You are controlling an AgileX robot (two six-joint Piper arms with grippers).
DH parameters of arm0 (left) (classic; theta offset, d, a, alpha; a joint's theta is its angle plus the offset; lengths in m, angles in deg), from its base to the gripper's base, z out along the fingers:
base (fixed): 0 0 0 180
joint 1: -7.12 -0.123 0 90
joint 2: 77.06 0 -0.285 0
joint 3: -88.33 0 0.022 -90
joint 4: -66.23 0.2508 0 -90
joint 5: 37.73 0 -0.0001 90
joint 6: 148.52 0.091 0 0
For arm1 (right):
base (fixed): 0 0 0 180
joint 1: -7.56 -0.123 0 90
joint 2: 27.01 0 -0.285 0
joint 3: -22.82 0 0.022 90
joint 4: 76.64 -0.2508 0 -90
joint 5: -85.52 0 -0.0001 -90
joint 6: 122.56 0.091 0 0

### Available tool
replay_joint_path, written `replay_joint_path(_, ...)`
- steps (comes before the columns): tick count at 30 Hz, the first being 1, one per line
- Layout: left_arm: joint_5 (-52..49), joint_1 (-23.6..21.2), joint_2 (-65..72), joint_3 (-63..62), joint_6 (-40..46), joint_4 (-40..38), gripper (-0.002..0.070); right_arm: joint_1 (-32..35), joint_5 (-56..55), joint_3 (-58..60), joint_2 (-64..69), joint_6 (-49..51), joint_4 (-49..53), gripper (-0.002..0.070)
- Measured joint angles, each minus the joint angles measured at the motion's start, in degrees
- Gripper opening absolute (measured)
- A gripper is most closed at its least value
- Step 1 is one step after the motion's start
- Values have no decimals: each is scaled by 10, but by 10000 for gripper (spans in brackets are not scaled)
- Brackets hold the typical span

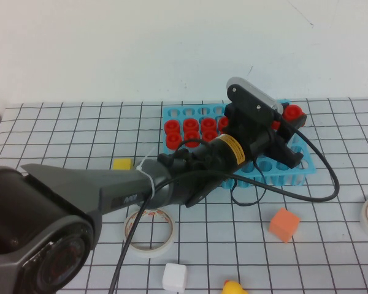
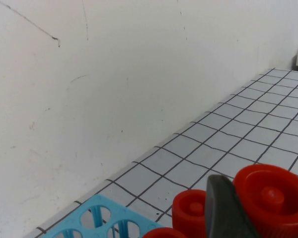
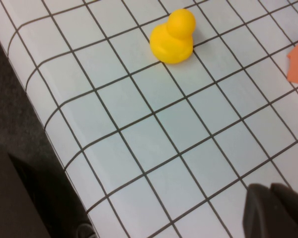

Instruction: Place the test tubes

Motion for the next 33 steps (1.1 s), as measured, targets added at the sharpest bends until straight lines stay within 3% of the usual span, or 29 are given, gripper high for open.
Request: replay_joint_path(33, -23, 0, 8, -2, -29, -20, 263, 0, 0, 0, 0, 0, -1, -1)
